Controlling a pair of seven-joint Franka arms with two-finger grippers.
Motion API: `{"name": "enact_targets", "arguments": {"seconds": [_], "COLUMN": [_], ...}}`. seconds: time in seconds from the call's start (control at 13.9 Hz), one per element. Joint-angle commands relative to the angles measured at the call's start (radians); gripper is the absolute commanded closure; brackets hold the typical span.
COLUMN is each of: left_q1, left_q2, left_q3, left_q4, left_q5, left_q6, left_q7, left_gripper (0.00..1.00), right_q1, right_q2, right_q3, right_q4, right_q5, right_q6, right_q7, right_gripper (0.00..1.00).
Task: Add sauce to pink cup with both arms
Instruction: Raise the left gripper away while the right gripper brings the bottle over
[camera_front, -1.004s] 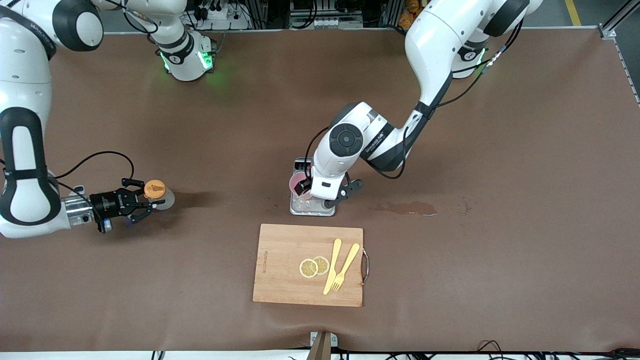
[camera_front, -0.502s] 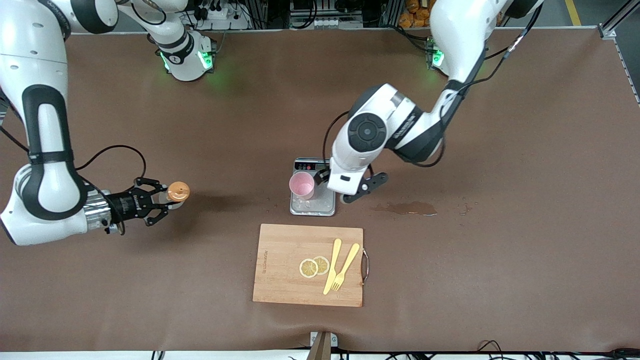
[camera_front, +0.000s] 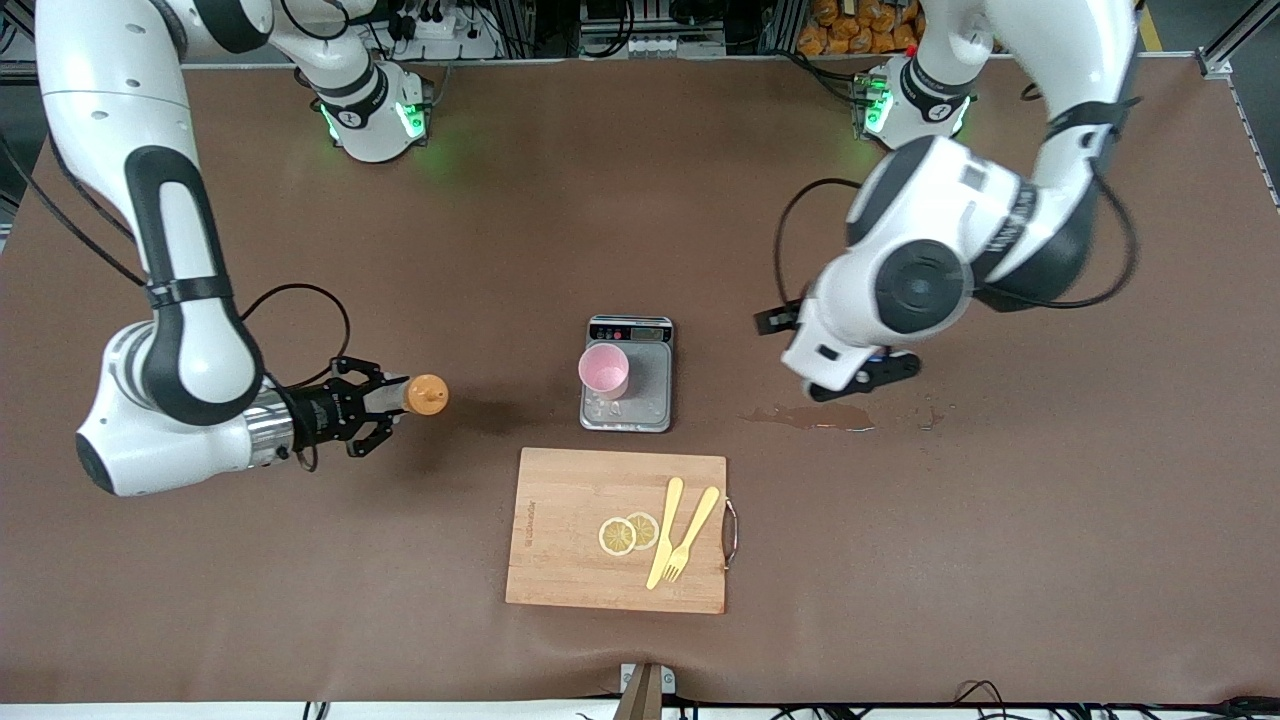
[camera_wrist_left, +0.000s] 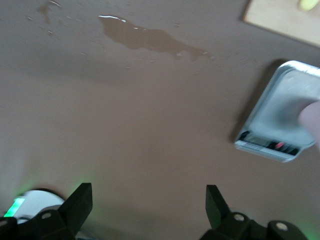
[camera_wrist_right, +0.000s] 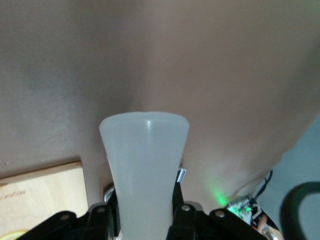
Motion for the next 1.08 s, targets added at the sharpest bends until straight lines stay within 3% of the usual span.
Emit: {"name": "enact_targets", "arguments": {"seconds": [0.0,0.22,0.65,0.86,1.0], "left_q1": [0.089,0.162,0.209,0.163,0.164], "left_q2": [-0.048,-0.074,-0.195,-0.345,-0.402], "left_q3": [-0.011,-0.011,0.005,0.11,0.137], "left_q4": [-0.04,-0.048,-0.143,-0.282,-0.326], "left_q5": [0.009,0.009,0.07,0.082,0.082], "left_q6": [-0.049,-0.052,-0.045,0.075,0.118], "left_q7": [0.175,0.304,0.459,0.531,0.608], "left_gripper": [0.0,0.0,0.0,0.0,0.0], "right_q1": [0.066,0.127,0.273,0.342,0.373], "right_q2": [-0.033,-0.036,-0.038,-0.035,-0.032], "right_q3": [-0.008,-0.009,-0.011,-0.008,-0.009], "right_q4": [0.027,0.03,0.076,0.094,0.103], "right_q5": [-0.092,-0.143,-0.26,-0.372,-0.408], "right_q6": [-0.003,0.021,0.002,-0.015,-0.023], "right_q7": [0.109,0.191,0.411,0.54,0.567], "right_gripper": [0.64,0.64,0.63,0.63,0.63]}}
